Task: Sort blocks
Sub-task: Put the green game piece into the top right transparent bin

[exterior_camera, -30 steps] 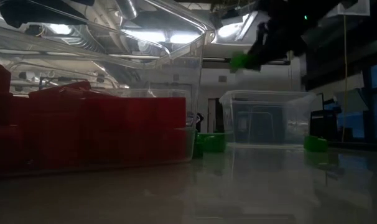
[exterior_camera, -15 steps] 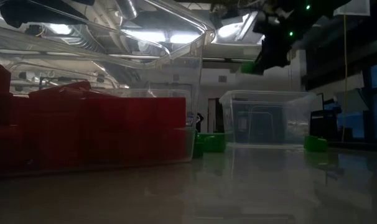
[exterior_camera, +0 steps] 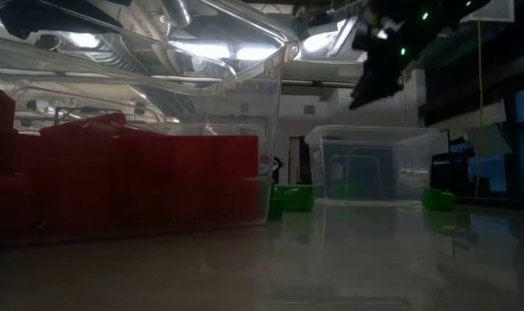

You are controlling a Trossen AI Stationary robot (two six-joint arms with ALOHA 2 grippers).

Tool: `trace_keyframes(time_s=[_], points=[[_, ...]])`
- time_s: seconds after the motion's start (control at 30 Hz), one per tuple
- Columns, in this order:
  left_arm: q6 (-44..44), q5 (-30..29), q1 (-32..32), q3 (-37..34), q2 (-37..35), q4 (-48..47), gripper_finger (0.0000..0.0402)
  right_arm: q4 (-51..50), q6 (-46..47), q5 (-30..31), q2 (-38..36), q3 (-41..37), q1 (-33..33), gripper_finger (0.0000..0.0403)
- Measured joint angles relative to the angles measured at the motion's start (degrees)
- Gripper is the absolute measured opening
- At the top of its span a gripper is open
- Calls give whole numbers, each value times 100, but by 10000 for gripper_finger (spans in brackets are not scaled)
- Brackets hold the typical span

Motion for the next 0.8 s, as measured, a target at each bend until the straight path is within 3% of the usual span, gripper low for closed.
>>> trace_keyframes(time_s=[0.17,0.23,0.33,0.5,0.63,0.8], points=[[66,2,-2,0,0,-2,235,57,436,-1347,-103,-5,850,354],[66,2,-1,0,-2,-4,235,82,616,-1612,-10,-46,1256,355],[66,0,2,0,-2,-3,235,129,944,-1532,250,-152,1847,355],[64,-13,5,0,-2,-4,235,454,1381,-887,875,-356,2496,355],[46,-15,5,0,-2,7,235,1083,1833,-681,1483,-508,2679,356],[44,-17,5,0,-4,32,235,2039,2383,-911,2325,-611,2682,356]])
